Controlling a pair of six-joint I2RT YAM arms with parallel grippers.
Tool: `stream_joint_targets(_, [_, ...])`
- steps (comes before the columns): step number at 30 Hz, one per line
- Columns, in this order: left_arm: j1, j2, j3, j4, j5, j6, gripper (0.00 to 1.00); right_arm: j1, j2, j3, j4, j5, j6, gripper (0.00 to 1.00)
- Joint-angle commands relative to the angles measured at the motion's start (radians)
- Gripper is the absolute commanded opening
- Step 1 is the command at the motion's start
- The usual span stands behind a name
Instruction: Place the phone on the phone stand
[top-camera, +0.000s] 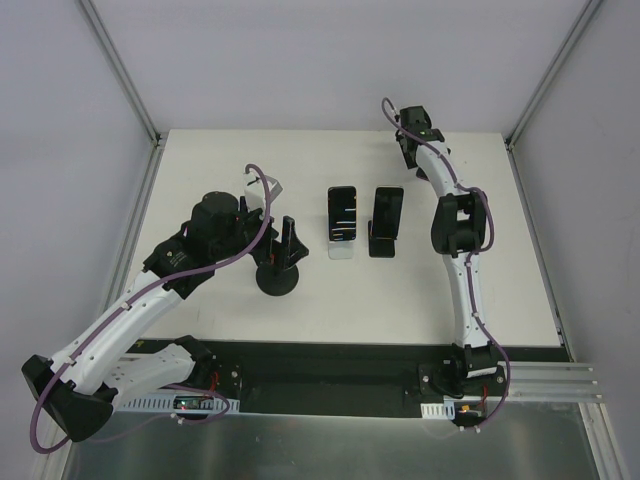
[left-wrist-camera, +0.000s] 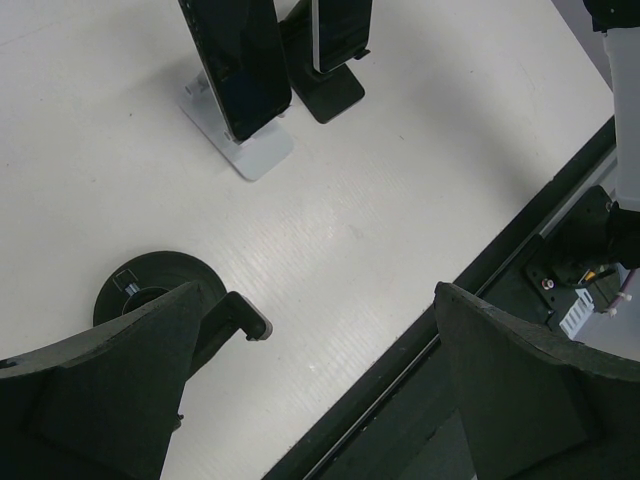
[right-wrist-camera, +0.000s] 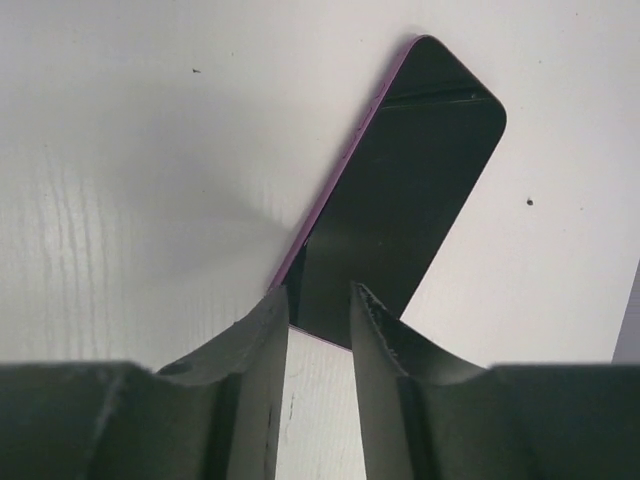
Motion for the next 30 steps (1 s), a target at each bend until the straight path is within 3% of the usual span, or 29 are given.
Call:
stream_joint_targets(1, [0.008, 0.001, -0.007, 0.046, 0.020, -0.011, 0.97, 0.017, 0.020, 0.040, 0.010, 0.017, -0.190, 0.31])
stream_joint_targets(4, [0.007, 0.008, -0.004, 0.046, 0.021, -0.011, 0.97, 0.029, 0.052, 0.055, 0.018, 0.060, -0.265, 0.23])
stream_joint_targets(15, [0.010, 0.030, -0.002, 0.049, 0.021, -0.014, 0.97, 0.071, 0.050, 0.030, 0.135, 0.054, -0.350, 0.24])
stream_joint_targets(30, [0.010, 0.033, -0.004, 0.049, 0.025, -0.015, 0.97, 0.022, 0.070, -0.026, 0.046, 0.070, -0.342, 0.11])
